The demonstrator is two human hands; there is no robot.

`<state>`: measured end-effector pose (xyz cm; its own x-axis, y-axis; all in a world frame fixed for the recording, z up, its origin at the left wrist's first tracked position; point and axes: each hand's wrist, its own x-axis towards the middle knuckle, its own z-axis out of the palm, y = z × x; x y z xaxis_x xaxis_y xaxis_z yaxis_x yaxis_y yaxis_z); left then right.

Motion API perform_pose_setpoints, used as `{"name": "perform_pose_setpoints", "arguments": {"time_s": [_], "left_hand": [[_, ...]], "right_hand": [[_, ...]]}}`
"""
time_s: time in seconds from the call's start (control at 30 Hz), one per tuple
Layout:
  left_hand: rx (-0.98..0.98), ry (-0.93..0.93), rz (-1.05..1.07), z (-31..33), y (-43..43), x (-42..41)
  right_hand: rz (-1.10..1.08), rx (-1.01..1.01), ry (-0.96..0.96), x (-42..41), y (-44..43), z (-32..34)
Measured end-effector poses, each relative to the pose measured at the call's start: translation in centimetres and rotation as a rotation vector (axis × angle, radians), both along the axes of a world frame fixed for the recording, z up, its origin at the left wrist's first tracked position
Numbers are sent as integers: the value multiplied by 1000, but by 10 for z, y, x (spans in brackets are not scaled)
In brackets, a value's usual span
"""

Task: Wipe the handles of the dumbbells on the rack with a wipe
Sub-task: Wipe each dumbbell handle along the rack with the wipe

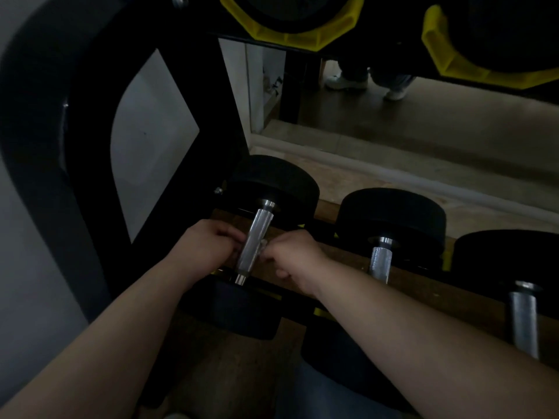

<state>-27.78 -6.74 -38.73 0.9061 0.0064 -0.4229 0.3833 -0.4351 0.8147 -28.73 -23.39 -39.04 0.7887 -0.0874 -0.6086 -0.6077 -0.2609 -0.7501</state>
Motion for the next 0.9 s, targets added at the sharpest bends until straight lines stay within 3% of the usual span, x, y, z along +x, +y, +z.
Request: {"name": "perform_pose_setpoints", "arguments": {"time_s": [0.13, 0.2, 0.27, 0.33, 0.4, 0.43, 0.63, 0.7, 0.77, 0.83, 0.9], "left_hand": [[33, -2, 2, 1, 0, 1], [37, -5, 8, 1, -1, 0], [40, -5, 16, 0, -1, 1], [48, -11, 13, 0, -1, 0], [53, -16, 8, 1, -1, 0], [55, -16, 6, 1, -1, 0], [39, -1, 13, 2, -1, 0], [39, -2, 9, 3, 0, -1], [34, -3, 12, 2, 0, 0], [36, -2, 17, 0, 1, 0], [30, 6, 21, -1, 1, 1]], "right_hand": [[-262, 94, -103, 16, 3, 4], [-254, 87, -158, 19, 3, 2], [-51, -78, -161, 16, -1, -2], [255, -161, -48, 4, -2, -5], [445, -101, 104, -6, -1, -9], [439, -55, 129, -7, -2, -10], [-194, 341, -30, 24, -3, -8], [-95, 289, -33, 25, -6, -11], [210, 126, 57, 15, -6, -19], [444, 88, 185, 5, -4, -25], [340, 182, 210, 8, -3, -25]]}}
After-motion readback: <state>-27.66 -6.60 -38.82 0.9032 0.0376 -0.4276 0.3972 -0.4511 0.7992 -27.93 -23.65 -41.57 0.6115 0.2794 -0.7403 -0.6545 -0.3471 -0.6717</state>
